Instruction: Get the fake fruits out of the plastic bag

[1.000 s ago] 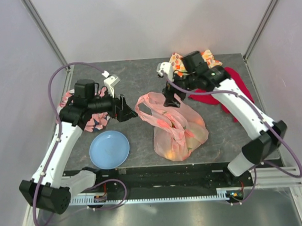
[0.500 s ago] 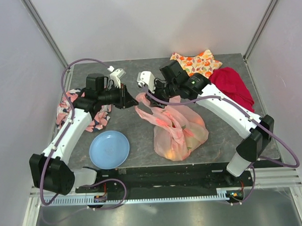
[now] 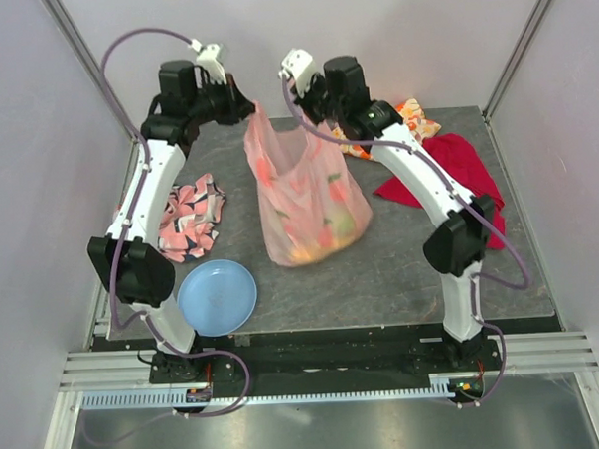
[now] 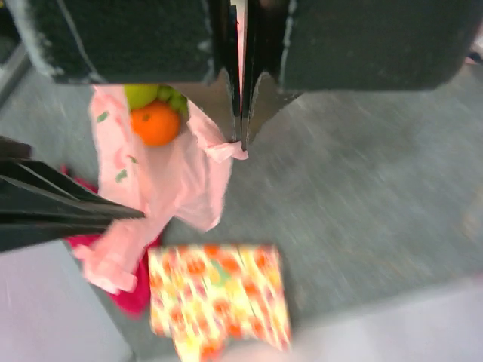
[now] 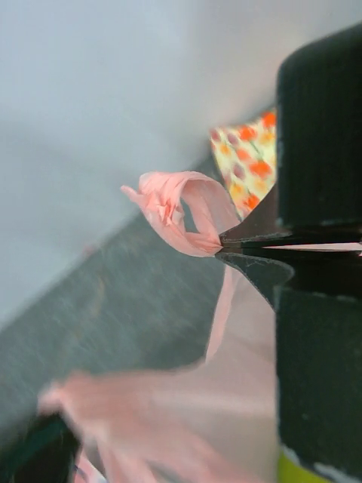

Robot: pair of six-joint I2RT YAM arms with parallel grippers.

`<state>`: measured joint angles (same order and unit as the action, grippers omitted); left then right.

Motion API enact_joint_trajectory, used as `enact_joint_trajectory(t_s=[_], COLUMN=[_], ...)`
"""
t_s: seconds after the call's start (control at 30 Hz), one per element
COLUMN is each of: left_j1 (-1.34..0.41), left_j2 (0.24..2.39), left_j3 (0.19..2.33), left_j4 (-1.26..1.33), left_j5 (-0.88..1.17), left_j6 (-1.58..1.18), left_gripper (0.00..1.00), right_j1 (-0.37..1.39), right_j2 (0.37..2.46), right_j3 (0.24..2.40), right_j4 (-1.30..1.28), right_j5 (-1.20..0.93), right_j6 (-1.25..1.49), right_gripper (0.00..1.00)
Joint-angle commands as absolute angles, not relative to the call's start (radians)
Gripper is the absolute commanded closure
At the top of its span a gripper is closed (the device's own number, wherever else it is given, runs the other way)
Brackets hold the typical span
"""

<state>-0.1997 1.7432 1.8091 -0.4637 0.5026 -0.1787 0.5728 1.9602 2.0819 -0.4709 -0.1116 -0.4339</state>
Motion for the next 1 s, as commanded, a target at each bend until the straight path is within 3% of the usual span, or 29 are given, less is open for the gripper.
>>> enact_joint_trajectory(t_s=[0.0,0.1,0.23,0.53,0.7,0.77,0.83,0.87,0.97], left_j1=[-0.190,-0.190,-0.190,-0.192,-0.192,-0.190,-0.190,-0.190,-0.190], left_j2=[1.761,1.770,1.730,1.428,1.362,1.358,1.359,1.359,1.359], left_j3=[2.079,2.176,2.151,1.567,1.447,1.443,1.445,1.448,1.457], left_j4=[-0.445,-0.451,-0.480,-0.489,-0.477,-0.477,-0.474,-0.474,-0.474], left_j5=[0.390,0.356,0.361,0.258,0.249,0.270,0.313,0.358,0.385], left_j6=[-0.129,-0.103,-0.077,-0.063,-0.090,-0.107,-0.106,-0.103,-0.107], left_gripper=[0.98,0.98,0.98,0.98,0.98,0.98,0.87,0.71,0.55], right_j1=[0.515,0.499,0.495,0.492,0.492,0.492,0.492,0.497,0.547], right_j2=[2.104,2.126,1.944,1.641,1.615,1.611,1.579,1.559,1.448], right_j3=[2.406,2.470,2.137,1.437,1.342,1.376,1.464,1.492,1.535], right_j4=[-0.269,-0.201,-0.103,-0.040,-0.044,-0.095,-0.188,-0.214,-0.247], right_j5=[-0.038,-0.075,-0.101,-0.074,-0.061,-0.077,-0.142,-0.184,-0.325], right_j6=[-0.382,-0.393,-0.426,-0.411,-0.380,-0.376,-0.351,-0.348,-0.362], right_gripper=[1.00,1.00,1.00,1.00,0.98,0.65,0.38,0.28,0.19])
